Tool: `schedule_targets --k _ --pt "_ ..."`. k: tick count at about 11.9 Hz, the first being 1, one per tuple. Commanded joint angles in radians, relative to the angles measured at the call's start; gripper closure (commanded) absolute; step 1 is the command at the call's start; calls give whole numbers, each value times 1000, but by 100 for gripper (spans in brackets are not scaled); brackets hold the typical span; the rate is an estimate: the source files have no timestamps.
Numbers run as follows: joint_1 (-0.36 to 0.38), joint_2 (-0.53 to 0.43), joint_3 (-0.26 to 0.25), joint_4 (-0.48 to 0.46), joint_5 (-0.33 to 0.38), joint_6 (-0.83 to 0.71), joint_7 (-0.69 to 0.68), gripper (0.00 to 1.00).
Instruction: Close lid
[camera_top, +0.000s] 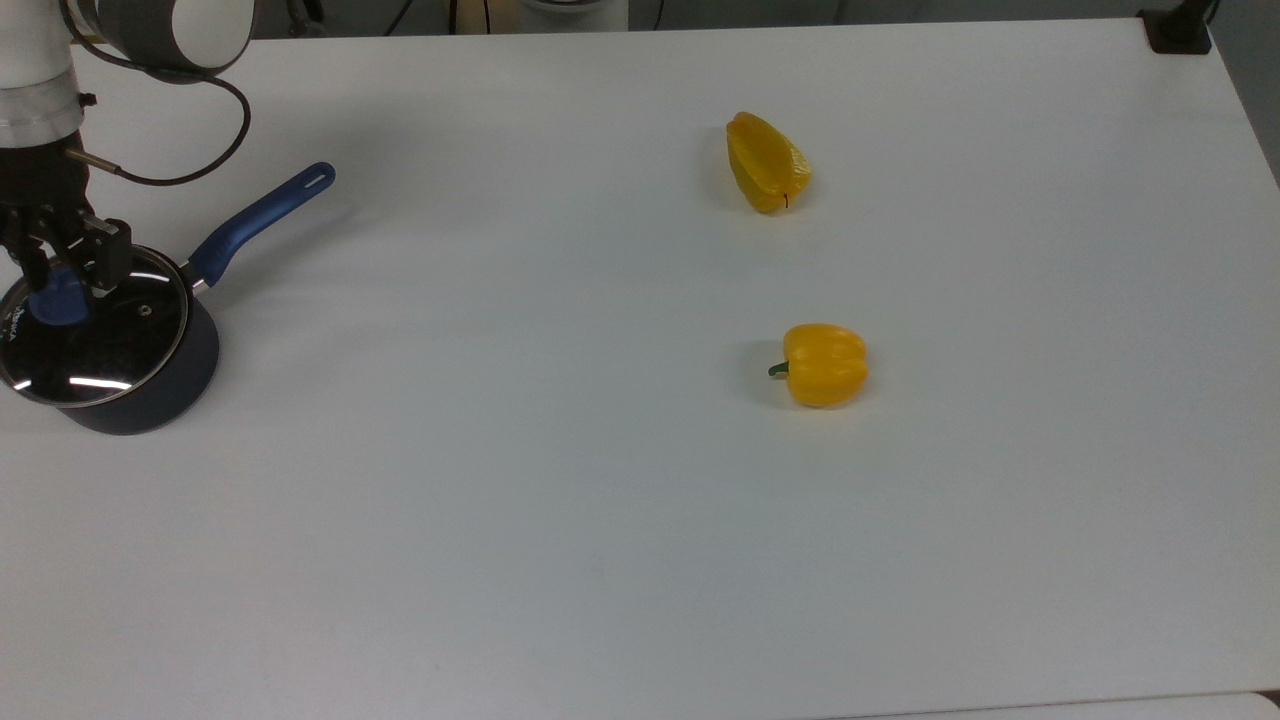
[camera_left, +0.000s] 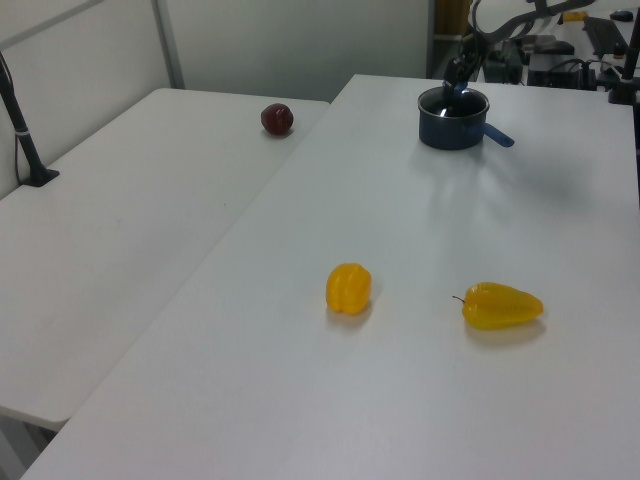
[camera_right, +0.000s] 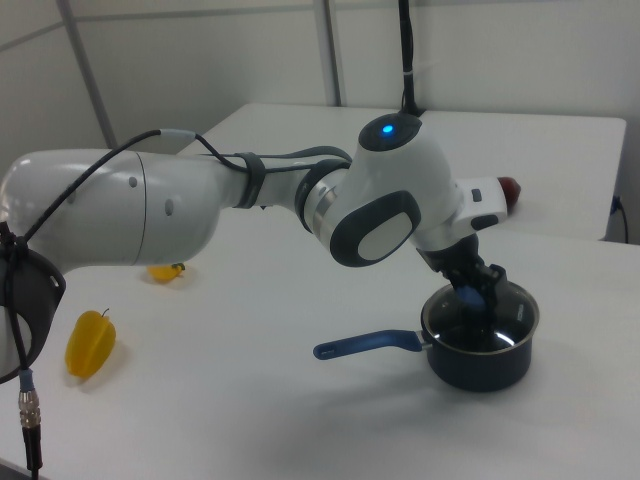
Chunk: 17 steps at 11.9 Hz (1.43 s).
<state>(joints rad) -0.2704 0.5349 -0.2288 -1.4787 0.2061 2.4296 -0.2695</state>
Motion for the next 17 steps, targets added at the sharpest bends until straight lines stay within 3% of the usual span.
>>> schedule_targets --k 1,2,3,5,7,11,13,17 --pt "3 -18 8 -31 26 2 -16 44" --pt "3 -18 8 -31 26 -15 -16 34" --pt "3 -18 8 -31 26 -17 -16 30" --pt "2 -23 8 -29 26 -17 -16 7" --pt "3 -33 8 -29 26 -21 -16 0" --pt "23 -120 3 -31 3 -162 -16 0" --pt "46 -182 2 -29 -48 -251 21 0" --pt "216 -279 6 -26 -198 -401 260 0"
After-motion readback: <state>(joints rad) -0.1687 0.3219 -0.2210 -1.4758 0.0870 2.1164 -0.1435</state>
